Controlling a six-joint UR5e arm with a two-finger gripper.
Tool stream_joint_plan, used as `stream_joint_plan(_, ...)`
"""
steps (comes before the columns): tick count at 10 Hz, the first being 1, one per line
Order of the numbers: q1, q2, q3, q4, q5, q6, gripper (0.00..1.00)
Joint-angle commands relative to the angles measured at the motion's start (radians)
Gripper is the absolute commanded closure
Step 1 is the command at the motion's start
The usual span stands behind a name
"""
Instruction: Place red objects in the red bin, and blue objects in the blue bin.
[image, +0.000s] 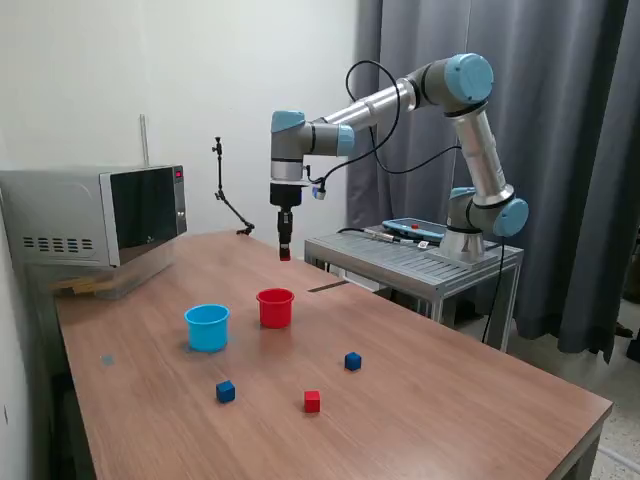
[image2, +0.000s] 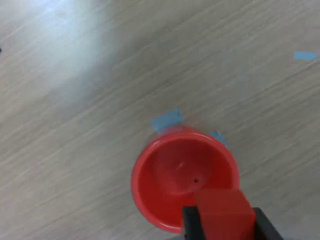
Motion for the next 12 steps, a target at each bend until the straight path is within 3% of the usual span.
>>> stream_joint_plan(1, -0.020, 0.011, -0.012, 0.000, 0.044, -0.024, 1.00)
stream_joint_plan(12, -0.020, 0.112, -0.061, 0.009, 0.042, -0.031, 1.00)
